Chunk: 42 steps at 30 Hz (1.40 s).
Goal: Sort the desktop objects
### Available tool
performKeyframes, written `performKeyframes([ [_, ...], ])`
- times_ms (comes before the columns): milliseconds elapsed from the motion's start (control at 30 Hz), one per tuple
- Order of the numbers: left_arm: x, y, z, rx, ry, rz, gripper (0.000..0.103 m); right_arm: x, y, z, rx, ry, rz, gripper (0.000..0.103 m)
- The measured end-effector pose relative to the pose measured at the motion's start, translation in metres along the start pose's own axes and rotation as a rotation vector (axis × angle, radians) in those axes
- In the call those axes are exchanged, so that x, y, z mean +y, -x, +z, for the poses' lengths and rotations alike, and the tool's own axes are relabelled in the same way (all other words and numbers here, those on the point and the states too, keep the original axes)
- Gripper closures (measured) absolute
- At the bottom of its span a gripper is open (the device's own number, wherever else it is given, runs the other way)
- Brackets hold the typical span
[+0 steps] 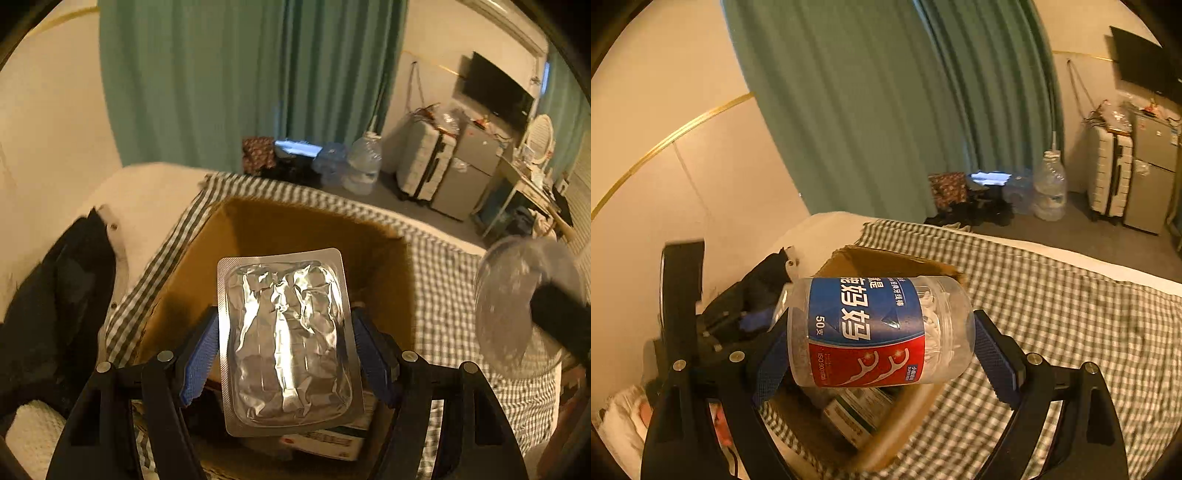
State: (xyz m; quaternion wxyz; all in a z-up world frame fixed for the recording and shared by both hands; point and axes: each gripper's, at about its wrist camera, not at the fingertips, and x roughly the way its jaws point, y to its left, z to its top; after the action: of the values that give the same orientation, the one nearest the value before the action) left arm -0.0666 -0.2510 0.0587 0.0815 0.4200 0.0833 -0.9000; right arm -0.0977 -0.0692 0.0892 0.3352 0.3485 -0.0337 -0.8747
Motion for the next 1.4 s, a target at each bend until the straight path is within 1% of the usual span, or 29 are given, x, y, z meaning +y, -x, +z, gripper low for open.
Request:
performKeyframes([
  [100,0.017,-0.015,-0.005,0.024,0.022,0.007,0.032,0.002,-0.022,0.005,0.018,-0.003,0.012,0.013],
  [200,0.027,-0.025,0.000,0.035,0.028,0.021,0.032,-0.001,-0.043,0.011,0.032,-0.027,0.041,0.013],
  [300,0.032,-0.032,0.009,0.028,0.025,-0.002,0.030,0.000,-0.061,0.018,0.039,-0.035,0.047,0.013],
  [333,0.033,-0.034,0.011,0.031,0.020,-0.006,0.027,0.000,-0.064,0.021,0.042,-0.035,0.052,0.012],
  [367,0.032,-0.035,0.013,0.036,0.012,-0.013,0.017,0.001,-0.067,0.024,0.044,-0.035,0.058,0.012],
  [400,0.031,-0.034,0.015,0.033,0.008,-0.014,0.011,0.002,-0.068,0.027,0.041,-0.030,0.062,0.011],
  [433,0.029,-0.034,0.017,0.032,0.003,0.004,0.004,0.004,-0.067,0.030,0.023,-0.023,0.052,0.009],
  [467,0.028,-0.033,0.019,0.028,-0.002,0.019,0.000,0.006,-0.065,0.033,0.001,-0.015,0.031,0.002],
  [533,0.027,-0.035,0.021,0.049,0.005,0.002,0.000,0.010,-0.058,0.039,-0.046,0.000,-0.007,0.000],
  [600,0.028,-0.036,0.021,0.060,0.013,-0.006,0.000,0.011,-0.048,0.042,-0.077,0.007,-0.020,0.000],
  [667,0.024,-0.029,0.021,0.043,0.009,0.000,0.000,0.008,-0.036,0.042,-0.099,0.001,-0.048,0.000],
  [800,0.014,-0.013,0.017,0.013,-0.004,-0.016,0.000,-0.001,-0.007,0.036,-0.128,-0.022,-0.108,0.000],
  [900,-0.001,0.008,0.018,-0.022,-0.034,-0.016,0.000,-0.009,0.020,0.027,-0.143,-0.037,-0.156,0.000],
  [967,-0.013,0.026,0.019,-0.059,-0.046,-0.022,0.000,-0.012,0.037,0.025,-0.155,-0.044,-0.176,0.000],
  [1067,-0.033,0.050,0.017,-0.100,-0.055,-0.044,0.000,-0.018,0.067,0.017,-0.174,-0.059,-0.234,0.000],
  [1100,-0.043,0.058,0.012,-0.117,-0.065,-0.055,0.000,-0.021,0.079,0.011,-0.180,-0.070,-0.260,0.000],
  [1200,-0.065,0.068,-0.006,-0.142,-0.077,-0.053,0.000,-0.032,0.105,-0.008,-0.190,-0.100,-0.311,0.000],
  [1267,-0.082,0.068,-0.022,-0.139,-0.085,-0.059,0.000,-0.041,0.116,-0.020,-0.182,-0.113,-0.336,0.000],
  [1333,-0.096,0.065,-0.041,-0.143,-0.080,-0.070,0.000,-0.053,0.127,-0.040,-0.177,-0.128,-0.382,0.000],
  [1400,-0.107,0.060,-0.057,-0.128,-0.082,-0.062,0.000,-0.066,0.135,-0.057,-0.165,-0.146,-0.429,0.000],
])
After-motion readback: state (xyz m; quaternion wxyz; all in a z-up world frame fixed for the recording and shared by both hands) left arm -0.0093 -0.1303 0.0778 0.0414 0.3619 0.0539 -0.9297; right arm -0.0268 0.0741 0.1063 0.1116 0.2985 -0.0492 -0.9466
